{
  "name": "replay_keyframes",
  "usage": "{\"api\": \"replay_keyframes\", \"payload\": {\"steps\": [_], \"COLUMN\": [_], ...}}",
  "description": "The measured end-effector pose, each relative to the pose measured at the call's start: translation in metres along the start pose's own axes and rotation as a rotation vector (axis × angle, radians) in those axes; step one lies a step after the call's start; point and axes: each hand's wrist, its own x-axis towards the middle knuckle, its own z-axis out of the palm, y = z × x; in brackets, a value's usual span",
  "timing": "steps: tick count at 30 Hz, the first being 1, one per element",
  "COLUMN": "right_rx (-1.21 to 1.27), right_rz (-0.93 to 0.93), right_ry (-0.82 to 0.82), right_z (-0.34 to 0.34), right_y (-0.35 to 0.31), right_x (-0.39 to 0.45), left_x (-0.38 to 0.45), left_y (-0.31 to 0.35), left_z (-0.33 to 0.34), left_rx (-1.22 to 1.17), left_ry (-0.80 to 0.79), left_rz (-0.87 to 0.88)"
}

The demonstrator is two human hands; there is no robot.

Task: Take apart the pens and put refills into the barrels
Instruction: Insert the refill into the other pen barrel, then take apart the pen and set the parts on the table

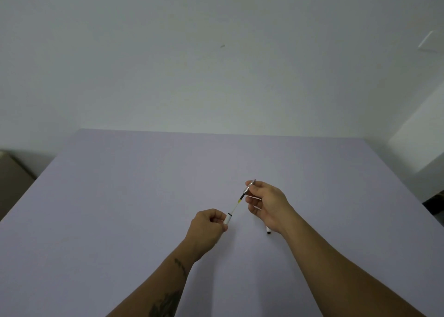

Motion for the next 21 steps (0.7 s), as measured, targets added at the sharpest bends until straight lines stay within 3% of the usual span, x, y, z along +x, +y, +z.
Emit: {"api": "replay_keyframes", "payload": {"steps": [5, 10, 16, 21], "right_rx": [0.085, 0.053, -0.99, -1.248], "right_rz": [-0.019, 0.054, -0.072, -0.1], "right_ry": [0.153, 0.174, 0.183, 0.155], "right_z": [-0.014, -0.031, -0.055, -0.049], "right_y": [-0.002, 0.021, 0.077, 0.098], "right_x": [0.009, 0.021, 0.042, 0.046], "left_x": [0.005, 0.01, 0.012, 0.015], "left_y": [-0.006, -0.008, -0.015, -0.021], "left_z": [-0.001, 0.003, 0.012, 0.016], "left_rx": [-0.018, -0.013, -0.009, 0.004], "left_ry": [-0.003, -0.011, -0.018, -0.01], "left_rz": [-0.026, -0.033, -0.073, -0.103]}}
